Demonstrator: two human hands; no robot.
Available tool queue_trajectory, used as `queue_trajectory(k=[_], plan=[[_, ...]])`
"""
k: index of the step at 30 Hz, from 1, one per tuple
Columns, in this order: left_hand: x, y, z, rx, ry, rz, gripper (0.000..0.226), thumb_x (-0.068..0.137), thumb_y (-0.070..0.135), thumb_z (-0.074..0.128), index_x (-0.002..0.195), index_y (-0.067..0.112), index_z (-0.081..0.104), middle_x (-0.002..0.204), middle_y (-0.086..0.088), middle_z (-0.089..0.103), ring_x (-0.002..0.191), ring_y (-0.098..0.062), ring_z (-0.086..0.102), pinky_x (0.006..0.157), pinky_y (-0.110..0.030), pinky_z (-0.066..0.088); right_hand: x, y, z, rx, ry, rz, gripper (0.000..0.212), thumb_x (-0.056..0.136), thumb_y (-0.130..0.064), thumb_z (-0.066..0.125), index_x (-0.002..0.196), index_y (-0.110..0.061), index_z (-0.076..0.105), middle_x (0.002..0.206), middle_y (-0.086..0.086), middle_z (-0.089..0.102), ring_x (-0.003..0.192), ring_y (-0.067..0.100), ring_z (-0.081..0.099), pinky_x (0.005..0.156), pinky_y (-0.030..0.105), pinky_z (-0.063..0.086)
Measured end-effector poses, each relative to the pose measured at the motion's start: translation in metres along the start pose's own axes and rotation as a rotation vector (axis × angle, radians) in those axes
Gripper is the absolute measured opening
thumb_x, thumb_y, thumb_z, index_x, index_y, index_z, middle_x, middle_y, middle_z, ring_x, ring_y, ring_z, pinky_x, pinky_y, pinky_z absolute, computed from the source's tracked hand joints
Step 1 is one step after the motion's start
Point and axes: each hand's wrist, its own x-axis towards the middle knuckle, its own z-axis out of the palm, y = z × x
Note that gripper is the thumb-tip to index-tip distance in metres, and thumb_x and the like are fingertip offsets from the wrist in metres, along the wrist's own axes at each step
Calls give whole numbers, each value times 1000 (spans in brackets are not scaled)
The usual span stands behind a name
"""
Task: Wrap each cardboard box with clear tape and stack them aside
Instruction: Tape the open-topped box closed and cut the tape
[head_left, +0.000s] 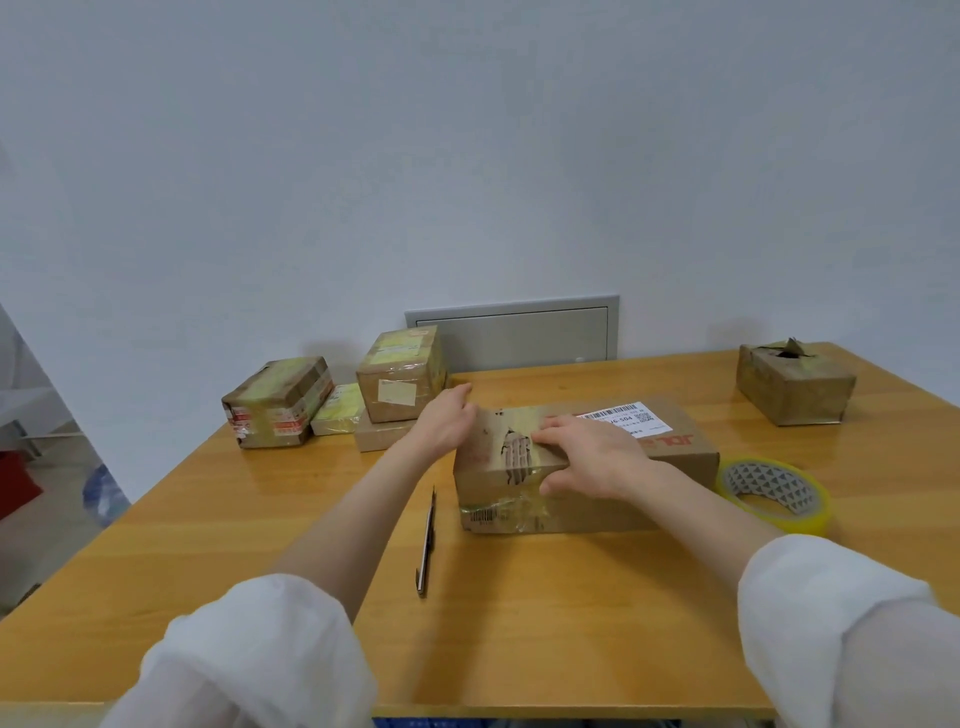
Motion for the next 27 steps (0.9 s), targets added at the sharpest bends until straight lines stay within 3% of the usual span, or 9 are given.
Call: queue_trajectory(k=[3, 6, 11, 15, 18, 21, 25, 27], plan=[[10, -1, 1, 22, -123, -36, 47, 103, 20, 29, 149, 10, 28, 154, -10, 29, 142, -26, 27, 113, -35, 24, 3, 9, -1, 19, -48, -6, 76, 83, -48, 68, 148, -32, 33, 155, -14, 27, 140, 16, 32, 109, 37, 32], [13, -3, 6, 125, -120, 3, 40, 102, 24, 35, 137, 10, 49, 139, -10, 51, 125, -26, 48, 100, -34, 40, 5, 18, -6, -3, -63, -8, 72, 84, -43, 69, 147, -35, 35, 151, -11, 31, 136, 17, 35, 108, 38, 34], [6, -6, 5, 282, -30, 11, 36, 98, 34, 46, 113, 10, 67, 105, -8, 69, 93, -23, 64, 80, -36, 56, 8, 32, -5, -176, 156, 116, 41, 92, -24, 56, 131, -37, 53, 132, 1, 45, 122, 22, 40, 92, 32, 39], [-5, 2, 8, 107, -119, -34, 33, 96, 31, 52, 105, 3, 67, 85, -8, 69, 71, -19, 68, 68, -31, 60, 11, 40, 3, 129, 256, 335, 31, 94, -19, 50, 124, -24, 55, 131, 4, 45, 114, 25, 49, 86, 34, 46], [-13, 12, 12, -66, -143, -87, 33, 96, 26, 54, 117, 1, 61, 98, -12, 69, 83, -20, 69, 71, -33, 60, 12, 42, 7, 418, 280, 416, 37, 99, -17, 38, 134, -15, 49, 135, 8, 53, 117, 27, 52, 91, 35, 44], [-17, 21, 20, -209, -149, -137, 48, 99, 26, 47, 141, 5, 39, 126, -11, 56, 102, -21, 59, 79, -33, 56, 10, 36, 11, 482, 209, 420, 36, 98, -23, 43, 132, -12, 49, 127, 7, 59, 103, 23, 55, 81, 30, 44], [-24, 29, 29, -235, -208, -153, 31, 98, 25, 46, 120, 4, 53, 112, -11, 62, 98, -23, 61, 79, -33, 54, 6, 34, 14, 436, 177, 393, 30, 94, -25, 50, 122, -14, 54, 119, 6, 62, 93, 21, 54, 74, 28, 43], [-30, 30, 30, -185, -196, -136, 23, 97, 23, 49, 109, 4, 56, 102, -9, 62, 88, -20, 61, 66, -27, 53, 1, 35, 13, 428, 180, 375, 31, 93, -24, 51, 123, -15, 55, 120, 5, 62, 94, 21, 53, 74, 28, 42]])
